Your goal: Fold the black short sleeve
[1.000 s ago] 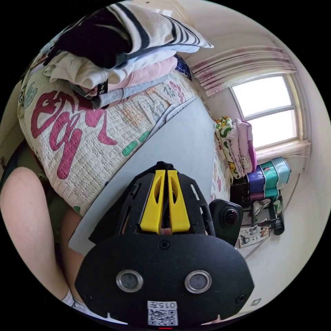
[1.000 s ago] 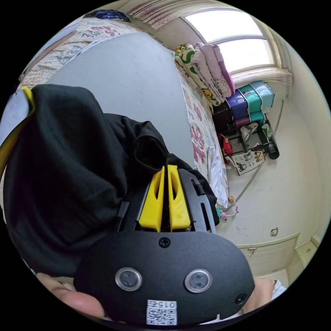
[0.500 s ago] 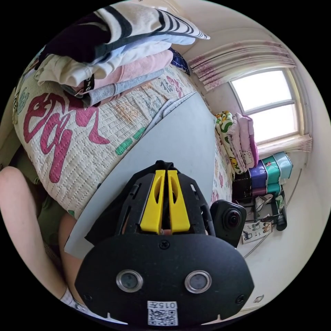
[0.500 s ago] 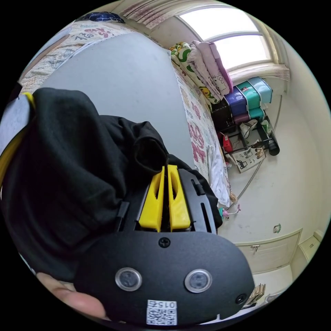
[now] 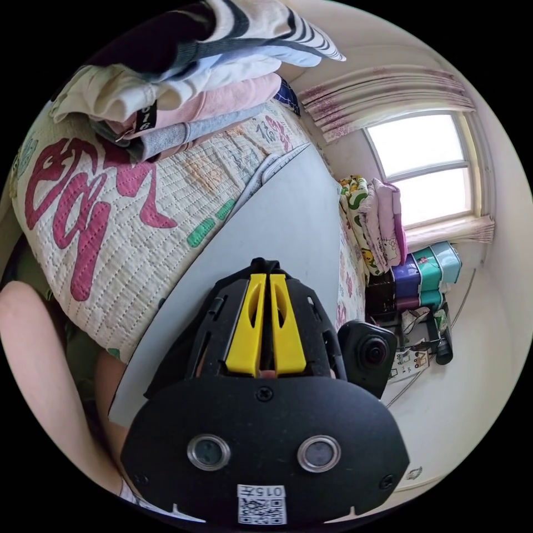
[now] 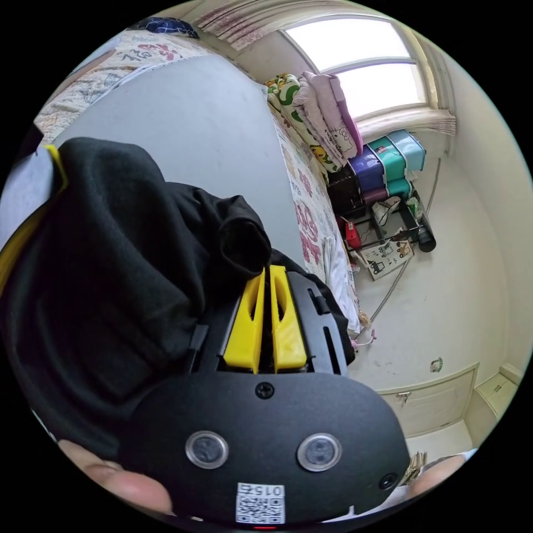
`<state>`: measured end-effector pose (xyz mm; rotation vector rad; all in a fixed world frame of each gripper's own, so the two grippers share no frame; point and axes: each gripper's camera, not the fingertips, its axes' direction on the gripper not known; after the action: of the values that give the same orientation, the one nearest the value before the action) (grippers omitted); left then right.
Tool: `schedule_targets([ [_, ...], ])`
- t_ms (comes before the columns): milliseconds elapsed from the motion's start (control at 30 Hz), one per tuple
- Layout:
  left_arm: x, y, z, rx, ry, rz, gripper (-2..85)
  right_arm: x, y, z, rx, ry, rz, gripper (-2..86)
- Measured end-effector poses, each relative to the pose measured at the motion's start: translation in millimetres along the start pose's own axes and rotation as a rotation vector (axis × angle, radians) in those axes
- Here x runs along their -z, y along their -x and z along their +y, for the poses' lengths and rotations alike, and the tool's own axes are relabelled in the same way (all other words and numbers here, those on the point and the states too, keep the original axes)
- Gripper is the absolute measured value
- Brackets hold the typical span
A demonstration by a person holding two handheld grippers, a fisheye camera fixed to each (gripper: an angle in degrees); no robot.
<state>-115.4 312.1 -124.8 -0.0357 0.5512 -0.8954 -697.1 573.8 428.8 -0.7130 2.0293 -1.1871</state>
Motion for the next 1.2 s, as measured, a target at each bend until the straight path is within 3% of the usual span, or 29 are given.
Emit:
schedule_targets([
  [267,0,-11,5,-0.095,0.013,-0.027,-0.5,-4,-11,17,-0.075,-0.061,-0.049,0.5],
  [1200,-10,-5,17,-0.083,0.0,-0.019,-0.5,-22,-20,32,-0.049,-0.089,-0.011,0.5],
])
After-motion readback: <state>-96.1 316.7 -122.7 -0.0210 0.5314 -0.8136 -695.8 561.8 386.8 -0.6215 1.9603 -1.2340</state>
